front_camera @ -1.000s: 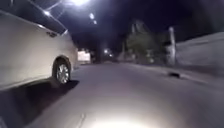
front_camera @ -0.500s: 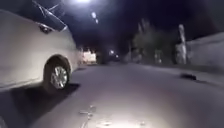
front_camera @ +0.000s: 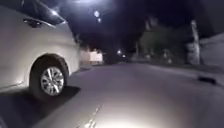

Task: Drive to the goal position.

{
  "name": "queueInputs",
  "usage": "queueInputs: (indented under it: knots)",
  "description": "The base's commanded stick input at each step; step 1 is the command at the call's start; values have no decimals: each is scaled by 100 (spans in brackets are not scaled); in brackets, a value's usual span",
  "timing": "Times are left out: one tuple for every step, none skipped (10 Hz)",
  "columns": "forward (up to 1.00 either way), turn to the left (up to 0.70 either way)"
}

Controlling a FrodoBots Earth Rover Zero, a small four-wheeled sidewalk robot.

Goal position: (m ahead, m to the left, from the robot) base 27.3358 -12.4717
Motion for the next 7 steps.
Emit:
queueInputs:
  knots:
    - [100, 0]
    - [100, 0]
    - [100, 0]
    - [100, 6]
    - [100, 14]
    - [100, 0]
    - [100, 0]
